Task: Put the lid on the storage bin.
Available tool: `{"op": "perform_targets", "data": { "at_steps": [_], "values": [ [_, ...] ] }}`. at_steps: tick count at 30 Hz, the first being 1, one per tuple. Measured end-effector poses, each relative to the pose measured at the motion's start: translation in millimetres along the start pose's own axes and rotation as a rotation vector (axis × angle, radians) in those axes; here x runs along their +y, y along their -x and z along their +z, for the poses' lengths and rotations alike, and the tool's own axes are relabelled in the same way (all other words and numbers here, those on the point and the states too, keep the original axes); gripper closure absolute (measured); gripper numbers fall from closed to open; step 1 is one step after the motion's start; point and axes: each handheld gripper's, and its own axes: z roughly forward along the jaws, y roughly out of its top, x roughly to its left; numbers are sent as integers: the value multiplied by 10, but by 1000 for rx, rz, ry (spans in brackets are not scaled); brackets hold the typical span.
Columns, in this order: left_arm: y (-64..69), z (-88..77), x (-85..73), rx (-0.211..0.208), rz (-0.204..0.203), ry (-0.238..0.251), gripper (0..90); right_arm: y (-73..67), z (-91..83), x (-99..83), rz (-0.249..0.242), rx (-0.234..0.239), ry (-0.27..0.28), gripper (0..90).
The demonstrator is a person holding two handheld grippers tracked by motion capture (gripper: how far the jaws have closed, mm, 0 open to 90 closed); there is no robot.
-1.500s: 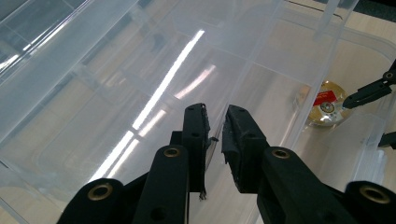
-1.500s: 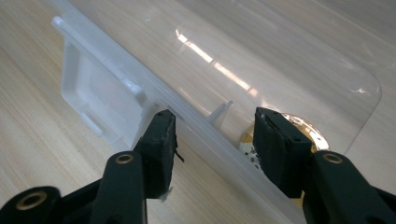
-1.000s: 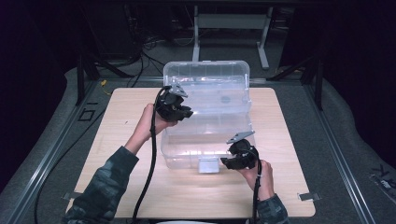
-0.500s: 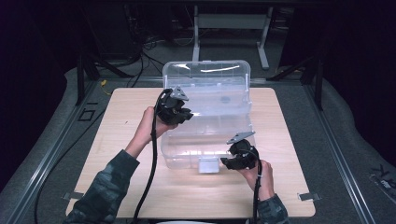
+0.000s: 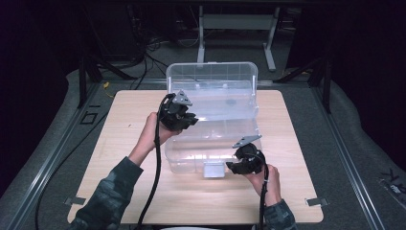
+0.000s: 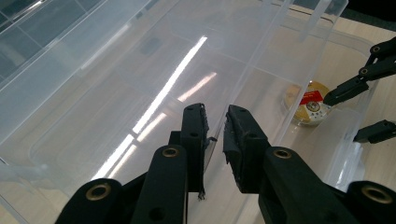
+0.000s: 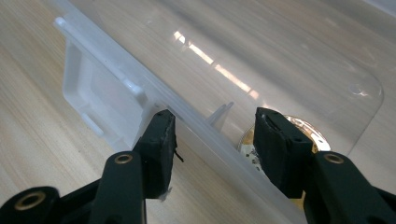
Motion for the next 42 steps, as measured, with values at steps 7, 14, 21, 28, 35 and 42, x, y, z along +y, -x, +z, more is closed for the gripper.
{"op": "perform_targets", "data": {
  "at_steps": [7,14,21,28,35,42],
  "values": [
    [16,-9,-19,-6,-3,3,773,17,7,3,0,12,-1,491],
    [40,-19,-35,-3,0,-1,772,23,6,5,-1,22,-15,486],
    [54,-21,-50,-4,-5,5,772,21,5,7,1,23,-19,485],
    [71,-22,-53,-3,-7,-1,772,13,17,2,5,12,0,481],
    [73,-11,-73,-14,-9,15,772,14,16,9,8,15,-8,481],
    [111,-13,-93,-4,-9,18,772,14,16,15,9,19,-13,479]
  ]
}}
